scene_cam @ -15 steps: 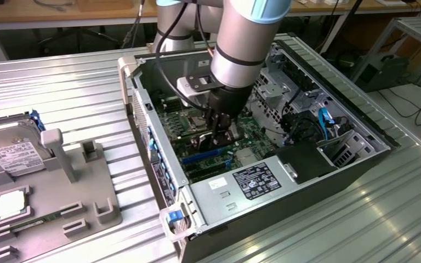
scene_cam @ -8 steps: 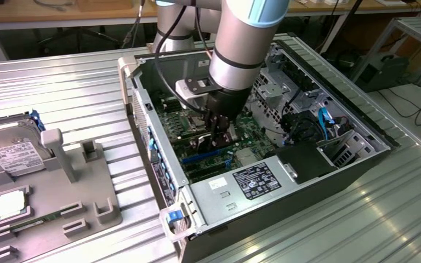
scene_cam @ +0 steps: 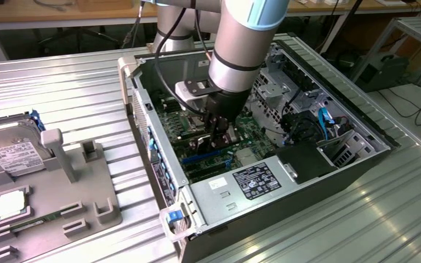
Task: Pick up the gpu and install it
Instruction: 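Insert the gpu into the slot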
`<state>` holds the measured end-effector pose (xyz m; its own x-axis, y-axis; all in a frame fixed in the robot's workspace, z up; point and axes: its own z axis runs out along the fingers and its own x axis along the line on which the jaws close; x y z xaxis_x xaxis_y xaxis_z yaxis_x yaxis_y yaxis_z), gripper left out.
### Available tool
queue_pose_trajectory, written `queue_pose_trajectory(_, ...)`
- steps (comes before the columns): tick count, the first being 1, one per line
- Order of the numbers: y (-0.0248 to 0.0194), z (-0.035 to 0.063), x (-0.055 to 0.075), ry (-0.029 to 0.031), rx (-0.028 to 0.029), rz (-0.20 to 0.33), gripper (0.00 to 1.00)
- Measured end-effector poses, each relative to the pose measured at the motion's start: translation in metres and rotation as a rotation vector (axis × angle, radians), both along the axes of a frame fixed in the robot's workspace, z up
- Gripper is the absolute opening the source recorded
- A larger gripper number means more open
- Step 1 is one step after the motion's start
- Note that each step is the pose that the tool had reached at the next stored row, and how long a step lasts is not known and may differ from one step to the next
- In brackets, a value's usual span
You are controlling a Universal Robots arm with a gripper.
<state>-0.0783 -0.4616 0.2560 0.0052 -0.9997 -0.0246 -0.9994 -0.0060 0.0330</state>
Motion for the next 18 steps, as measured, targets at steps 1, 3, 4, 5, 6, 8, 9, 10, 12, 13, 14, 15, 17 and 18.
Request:
queue_pose_trajectory(1, 0.0000, -0.0001, -0.0001, 0.0000, 0.0000, 0.000, 0.28)
queue_pose_trajectory(3, 0.0001, -0.0005, -0.0002, -0.0001, 0.0003, 0.000, 0.28)
queue_pose_trajectory(4, 0.0001, -0.0006, -0.0002, -0.0002, 0.0004, 0.000, 0.28)
queue_pose_trajectory(5, 0.0000, -0.0006, -0.0002, -0.0002, 0.0003, 0.000, 0.28)
queue_pose_trajectory(6, 0.0000, -0.0005, -0.0002, -0.0001, 0.0002, 0.000, 0.28)
queue_pose_trajectory(8, 0.0000, -0.0006, -0.0002, -0.0001, 0.0003, 0.000, 0.28)
queue_pose_trajectory(9, 0.0000, -0.0006, -0.0002, -0.0001, 0.0002, 0.000, 0.28)
queue_pose_trajectory(10, 0.0000, -0.0008, -0.0002, -0.0001, 0.0003, 0.000, 0.28)
queue_pose_trajectory(12, 0.0001, -0.0016, -0.0002, -0.0003, 0.0006, 0.000, 0.28)
queue_pose_trajectory(13, 0.0001, -0.0022, -0.0002, -0.0002, 0.0004, 0.000, 0.28)
queue_pose_trajectory(14, 0.0000, -0.0027, -0.0002, -0.0001, 0.0003, 0.000, 0.28)
queue_pose_trajectory(15, 0.0001, -0.0032, -0.0002, -0.0002, 0.0004, 0.000, 0.28)
queue_pose_trajectory(17, 0.0000, -0.0036, -0.0003, -0.0001, 0.0001, 0.000, 0.28)
queue_pose_trajectory(18, 0.0001, -0.0038, -0.0003, -0.0001, 0.0001, 0.000, 0.28)
